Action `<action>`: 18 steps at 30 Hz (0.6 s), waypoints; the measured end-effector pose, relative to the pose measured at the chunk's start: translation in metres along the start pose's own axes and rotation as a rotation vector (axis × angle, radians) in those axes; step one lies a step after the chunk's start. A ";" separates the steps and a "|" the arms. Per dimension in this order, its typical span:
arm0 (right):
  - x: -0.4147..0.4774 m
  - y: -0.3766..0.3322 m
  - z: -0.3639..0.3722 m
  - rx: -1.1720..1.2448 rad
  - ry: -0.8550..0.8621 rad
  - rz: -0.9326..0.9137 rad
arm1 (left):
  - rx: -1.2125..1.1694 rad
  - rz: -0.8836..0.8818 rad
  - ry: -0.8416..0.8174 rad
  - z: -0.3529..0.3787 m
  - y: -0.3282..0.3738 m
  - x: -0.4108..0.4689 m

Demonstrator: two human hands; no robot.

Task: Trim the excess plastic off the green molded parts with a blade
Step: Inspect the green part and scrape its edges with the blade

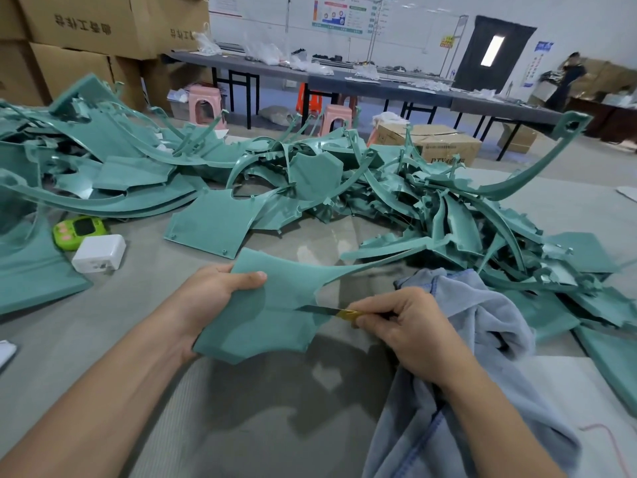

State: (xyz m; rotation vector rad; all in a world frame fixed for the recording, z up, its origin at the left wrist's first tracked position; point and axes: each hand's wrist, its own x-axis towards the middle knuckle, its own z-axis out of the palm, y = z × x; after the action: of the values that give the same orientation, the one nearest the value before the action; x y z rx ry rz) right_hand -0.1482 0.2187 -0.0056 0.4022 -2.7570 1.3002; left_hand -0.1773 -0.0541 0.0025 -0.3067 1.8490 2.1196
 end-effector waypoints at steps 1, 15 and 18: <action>0.000 0.000 -0.001 -0.018 -0.036 0.004 | 0.010 0.000 -0.001 -0.001 0.000 0.000; 0.000 0.002 0.003 0.021 -0.031 -0.022 | 0.023 0.001 -0.049 -0.006 -0.003 0.006; 0.000 0.002 0.007 0.027 0.049 -0.056 | 0.050 -0.002 -0.085 -0.005 -0.005 0.006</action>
State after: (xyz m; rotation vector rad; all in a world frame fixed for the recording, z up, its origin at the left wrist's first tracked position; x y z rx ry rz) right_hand -0.1484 0.2146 -0.0113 0.4401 -2.6705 1.3174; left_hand -0.1817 -0.0581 -0.0051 -0.2042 1.8495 2.0479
